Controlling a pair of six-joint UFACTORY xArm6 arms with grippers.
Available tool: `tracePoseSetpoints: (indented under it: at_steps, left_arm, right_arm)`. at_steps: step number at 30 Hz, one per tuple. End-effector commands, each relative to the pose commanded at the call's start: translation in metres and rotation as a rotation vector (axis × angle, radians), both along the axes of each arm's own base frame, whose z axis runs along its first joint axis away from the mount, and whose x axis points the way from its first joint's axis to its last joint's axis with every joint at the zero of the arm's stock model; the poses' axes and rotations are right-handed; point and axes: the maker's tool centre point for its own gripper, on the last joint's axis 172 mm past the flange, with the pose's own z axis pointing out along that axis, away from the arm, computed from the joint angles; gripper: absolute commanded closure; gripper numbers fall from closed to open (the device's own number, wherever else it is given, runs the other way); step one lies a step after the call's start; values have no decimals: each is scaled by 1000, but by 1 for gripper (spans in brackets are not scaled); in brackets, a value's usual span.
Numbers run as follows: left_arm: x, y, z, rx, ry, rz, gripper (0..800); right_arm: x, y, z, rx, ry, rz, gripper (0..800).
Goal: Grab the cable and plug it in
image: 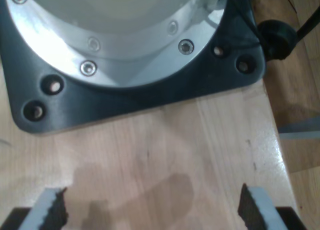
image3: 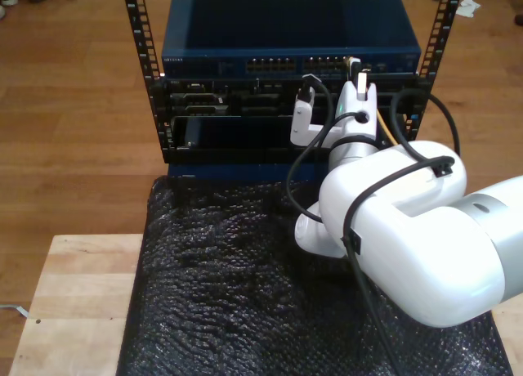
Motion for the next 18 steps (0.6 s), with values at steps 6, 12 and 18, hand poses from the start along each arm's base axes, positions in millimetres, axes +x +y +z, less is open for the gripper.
tracePoseSetpoints:
  at_steps: [6,12,18]
  left_arm:
    - [0,-1,0,-2,0,0,0]
    - [0,-1,0,-2,0,0,0]
    - [0,0,0,0,0,0,0]
  right_arm:
    - [-1,4,1,1,-1,6,800]
    - [0,4,3,4,-5,5,800]
    - [1,5,3,5,-5,7,800]
